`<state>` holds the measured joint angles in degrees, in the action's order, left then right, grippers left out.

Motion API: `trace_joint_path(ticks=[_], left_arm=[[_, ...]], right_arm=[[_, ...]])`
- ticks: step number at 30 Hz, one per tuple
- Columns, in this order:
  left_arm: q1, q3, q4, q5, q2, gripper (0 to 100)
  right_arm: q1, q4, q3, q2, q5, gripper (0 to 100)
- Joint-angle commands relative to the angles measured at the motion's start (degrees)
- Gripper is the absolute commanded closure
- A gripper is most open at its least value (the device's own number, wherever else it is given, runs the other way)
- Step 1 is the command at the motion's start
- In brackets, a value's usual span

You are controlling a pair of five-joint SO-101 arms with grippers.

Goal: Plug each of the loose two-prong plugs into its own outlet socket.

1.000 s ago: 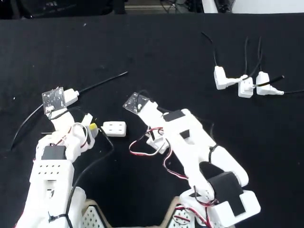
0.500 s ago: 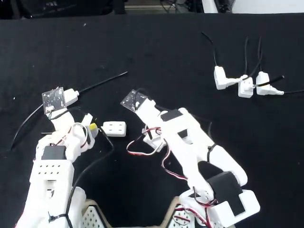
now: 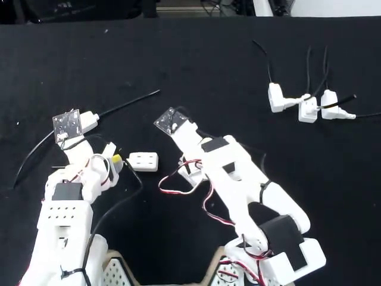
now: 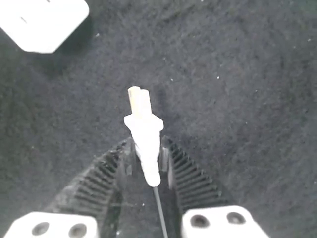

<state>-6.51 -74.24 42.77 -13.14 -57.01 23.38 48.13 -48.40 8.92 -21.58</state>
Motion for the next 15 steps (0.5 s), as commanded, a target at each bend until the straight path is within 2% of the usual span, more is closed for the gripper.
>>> trace_joint_path(ticks=[1, 5, 8, 15], left_arm=[[-0.4, 1.98, 0.35, -0.62, -0.79, 78], [-0.13, 1.98, 0.26, -0.62, -0.79, 78], [-0.31, 1.98, 0.26, -0.62, -0.79, 78], [-0.48, 2.86, 1.58, -0.62, -0.79, 78]], right_arm=[[0.62, -1.05, 1.8, 2.24, 0.62, 91.4], [0.62, -2.02, 1.89, 2.24, 0.62, 91.5], [0.62, -2.99, 1.36, 2.07, 0.62, 99.3], [0.7, -2.73, -0.31, 2.86, 0.7, 98.6]])
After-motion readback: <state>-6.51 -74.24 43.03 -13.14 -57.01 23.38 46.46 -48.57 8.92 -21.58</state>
